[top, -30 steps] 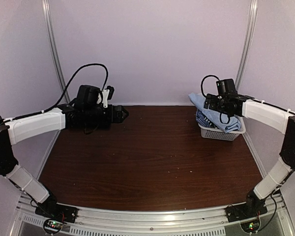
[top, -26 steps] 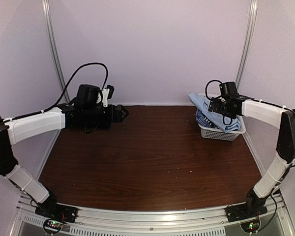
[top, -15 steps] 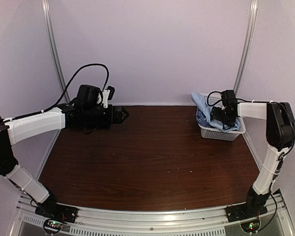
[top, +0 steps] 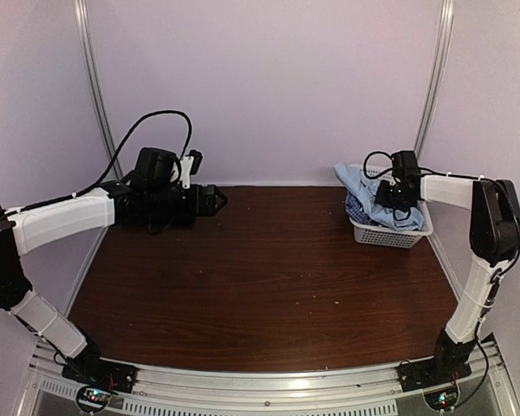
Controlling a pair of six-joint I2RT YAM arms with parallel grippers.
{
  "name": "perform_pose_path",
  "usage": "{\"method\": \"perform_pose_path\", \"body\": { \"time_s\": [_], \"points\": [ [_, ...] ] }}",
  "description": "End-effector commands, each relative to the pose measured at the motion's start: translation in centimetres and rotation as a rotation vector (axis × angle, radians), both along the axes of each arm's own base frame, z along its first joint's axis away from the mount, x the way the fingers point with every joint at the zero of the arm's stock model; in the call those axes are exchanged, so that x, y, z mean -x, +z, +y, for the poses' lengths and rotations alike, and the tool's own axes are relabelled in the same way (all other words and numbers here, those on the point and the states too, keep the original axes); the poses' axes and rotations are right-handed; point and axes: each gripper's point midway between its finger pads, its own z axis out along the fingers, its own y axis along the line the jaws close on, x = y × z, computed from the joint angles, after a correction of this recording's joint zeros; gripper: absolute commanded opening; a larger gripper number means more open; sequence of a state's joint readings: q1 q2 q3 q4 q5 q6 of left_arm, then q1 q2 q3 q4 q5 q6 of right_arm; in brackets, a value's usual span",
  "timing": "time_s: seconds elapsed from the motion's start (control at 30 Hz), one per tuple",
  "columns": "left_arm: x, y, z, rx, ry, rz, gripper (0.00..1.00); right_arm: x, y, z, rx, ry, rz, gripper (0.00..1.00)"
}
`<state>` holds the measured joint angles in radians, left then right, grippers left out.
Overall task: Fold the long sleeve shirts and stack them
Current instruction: Pick up the crumpled shirt from the bin.
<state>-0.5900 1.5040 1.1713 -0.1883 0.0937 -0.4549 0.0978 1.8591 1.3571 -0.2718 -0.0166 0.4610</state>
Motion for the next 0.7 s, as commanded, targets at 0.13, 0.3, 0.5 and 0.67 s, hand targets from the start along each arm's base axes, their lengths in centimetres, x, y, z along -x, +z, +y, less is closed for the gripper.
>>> {"method": "perform_pose_path", "body": {
  "time_s": [0.13, 0.3, 0.5, 0.67],
  "points": [
    [-0.5, 2.7, -0.2, 0.039, 0.012, -0.055, 0.98, 1.1, 13.5, 1.3, 0.032, 0.063, -0.263, 0.00],
    [-0.5, 3.8, -0.5, 0.056, 0.002, -0.067, 0.98, 3.6, 20.5, 3.4, 0.056, 0.119, -0.399, 0.00],
    [-0.5, 4.9, -0.9, 0.071, -0.014, -0.070, 0.98, 7.8, 26.7, 6.7, 0.087, 0.168, -0.515, 0.00],
    [-0.4, 5.3, -1.0, 0.108, -0.041, -0.029, 0.98, 11.5, 26.3, 13.2, 0.097, 0.220, -0.499, 0.00]
  ]
}}
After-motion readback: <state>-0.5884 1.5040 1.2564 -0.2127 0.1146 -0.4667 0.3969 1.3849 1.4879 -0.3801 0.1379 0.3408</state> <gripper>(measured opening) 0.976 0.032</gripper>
